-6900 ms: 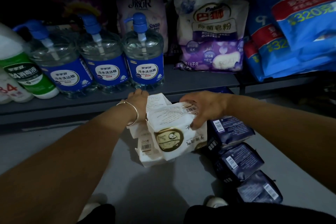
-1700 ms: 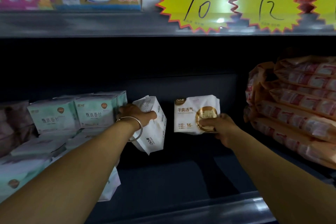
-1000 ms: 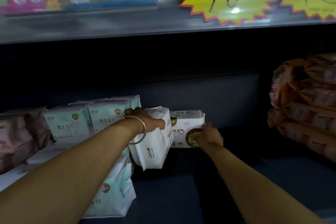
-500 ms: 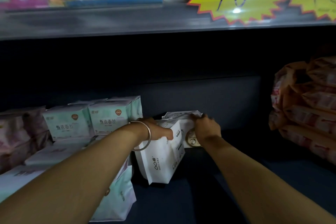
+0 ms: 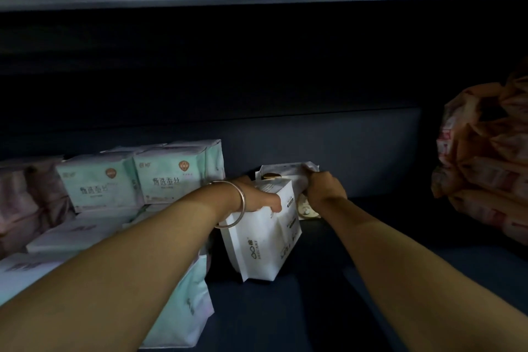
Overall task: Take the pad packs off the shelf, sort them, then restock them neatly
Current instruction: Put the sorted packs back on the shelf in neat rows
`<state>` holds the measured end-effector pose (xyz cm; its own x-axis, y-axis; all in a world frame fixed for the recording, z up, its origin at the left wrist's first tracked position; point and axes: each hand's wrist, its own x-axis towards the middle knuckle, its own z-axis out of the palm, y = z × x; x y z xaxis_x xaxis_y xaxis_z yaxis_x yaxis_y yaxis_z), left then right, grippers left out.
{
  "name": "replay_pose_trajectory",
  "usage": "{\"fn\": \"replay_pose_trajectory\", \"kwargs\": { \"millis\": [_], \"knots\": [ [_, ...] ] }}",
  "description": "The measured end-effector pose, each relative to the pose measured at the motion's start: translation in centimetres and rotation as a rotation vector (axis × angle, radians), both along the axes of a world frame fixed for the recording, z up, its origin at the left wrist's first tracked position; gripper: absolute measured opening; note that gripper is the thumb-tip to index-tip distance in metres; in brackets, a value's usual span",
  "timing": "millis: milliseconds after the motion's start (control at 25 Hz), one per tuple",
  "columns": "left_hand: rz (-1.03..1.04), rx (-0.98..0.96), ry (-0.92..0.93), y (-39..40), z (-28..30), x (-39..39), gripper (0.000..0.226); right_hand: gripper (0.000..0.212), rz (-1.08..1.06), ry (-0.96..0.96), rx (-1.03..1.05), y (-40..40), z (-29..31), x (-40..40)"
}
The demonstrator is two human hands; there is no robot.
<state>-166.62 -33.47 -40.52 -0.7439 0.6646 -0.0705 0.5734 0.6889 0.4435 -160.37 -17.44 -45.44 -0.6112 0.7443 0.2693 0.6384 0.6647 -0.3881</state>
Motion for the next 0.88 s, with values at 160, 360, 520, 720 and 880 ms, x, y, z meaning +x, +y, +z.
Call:
{"fn": "replay_pose_trajectory", "kwargs": {
  "millis": [160,360,520,720,880],
  "knots": [
    [-0.036,0.063,0.024,0.1,0.3,0.8,0.047,0.044,-0.01,0.248,-0.116,-0.9,0.6,1.8],
    [-0.221,0.061,0.54,0.3,-0.4,3.0,0.083,0.063,0.076,0.442,-1.087,-2.1,2.6,5.9],
    [-0.606,0.131,1.17,-0.8,-1.0,4.9,0.089,0.074,0.213,0.439,-1.336,-2.0,3.3,9.7],
    [-0.753,0.188,1.216,-1.6,-1.7,6.0,0.091,0.041,0.316,0.505,-1.195,-2.5,1.6,11.1],
    [-0.282,0.327,0.485,-2.0,-1.9,5.4,0.063,0.085,0.29,0.774,-1.173,-1.4,0.3,11.8]
  ]
}}
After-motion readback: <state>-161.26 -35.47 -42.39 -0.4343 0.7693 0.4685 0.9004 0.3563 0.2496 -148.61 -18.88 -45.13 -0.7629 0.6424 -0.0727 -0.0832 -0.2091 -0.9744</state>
